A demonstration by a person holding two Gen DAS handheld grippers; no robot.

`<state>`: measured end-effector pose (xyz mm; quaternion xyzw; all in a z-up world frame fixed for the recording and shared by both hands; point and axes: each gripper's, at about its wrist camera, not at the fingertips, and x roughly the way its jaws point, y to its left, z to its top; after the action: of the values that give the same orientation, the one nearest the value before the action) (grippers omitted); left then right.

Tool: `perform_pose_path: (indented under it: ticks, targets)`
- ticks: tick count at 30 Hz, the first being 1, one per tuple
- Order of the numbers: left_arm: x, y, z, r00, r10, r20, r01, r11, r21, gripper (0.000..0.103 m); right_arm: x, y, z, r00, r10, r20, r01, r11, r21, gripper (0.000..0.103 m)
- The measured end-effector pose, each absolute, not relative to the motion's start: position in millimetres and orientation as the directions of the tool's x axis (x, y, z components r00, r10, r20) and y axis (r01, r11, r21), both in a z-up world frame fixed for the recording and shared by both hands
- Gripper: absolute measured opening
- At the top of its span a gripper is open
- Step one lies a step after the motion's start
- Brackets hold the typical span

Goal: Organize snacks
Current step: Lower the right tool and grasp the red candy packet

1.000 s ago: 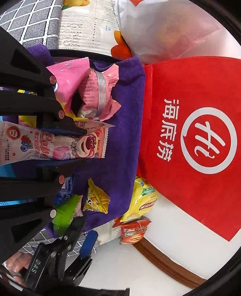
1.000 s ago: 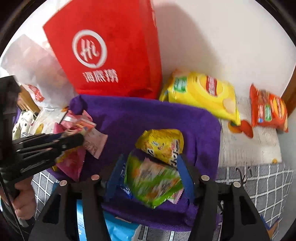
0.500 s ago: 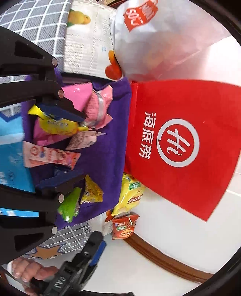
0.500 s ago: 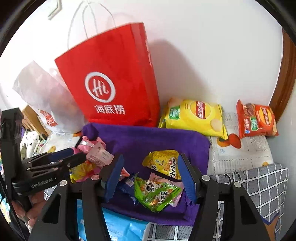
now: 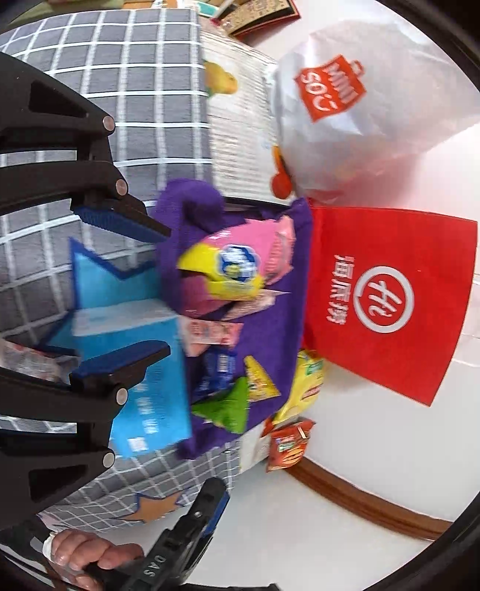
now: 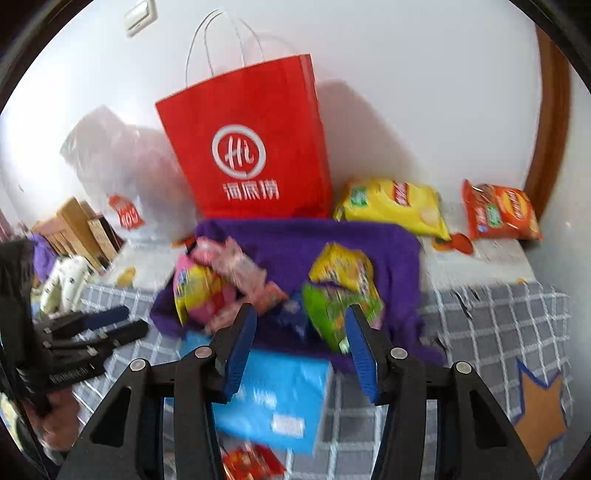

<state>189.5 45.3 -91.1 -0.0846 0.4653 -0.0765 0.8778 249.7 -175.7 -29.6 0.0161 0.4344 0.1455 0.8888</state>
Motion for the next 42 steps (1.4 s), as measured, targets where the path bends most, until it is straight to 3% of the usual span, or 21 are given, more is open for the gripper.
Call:
perform_pose_path:
  ticks: [11,17,29,31,32,42]
  targets:
    - [133,58,-137,0.502,-0.216,-0.837,0.033,0.972,-0.231,0.054,152,-167,-85,0.538,0.269,-0.799,-0.312,0.944,0.107,0.044]
    - [111,67,-142,0.505,-0.221,-0.834,0.029,0.970,-0.240,0.054,132,-142,-112,0.504,0.314,-0.805,-0.401,0.910,0.104,0.057]
    - [89,82,-147,0.515,-0.237,-0.824,0.015,0.963,-0.268,0.054,147,-126,-149,0.503,0.234,-0.832,-0.384,0.923,0.027,0.061]
    - [88,81,-146,0.517,-0.234,-0.823,0.014,0.964,-0.265,0.054,150,-130,-149,0.487,0.253,-0.836,-0.380,0.923,0.058,0.060]
    - [87,80,-146,0.517,-0.236,-0.823,0.014,0.964,-0.267,0.054,150,-131,-149,0.487,0.253,-0.836,-0.376,0.925,0.061,0.047]
    - [94,45,-147,0.488,-0.317,-0.813,0.100,0.946,-0.309,0.054,126,-178,-130,0.573,0.188,-0.798,-0.280,0.960,0.025,0.042]
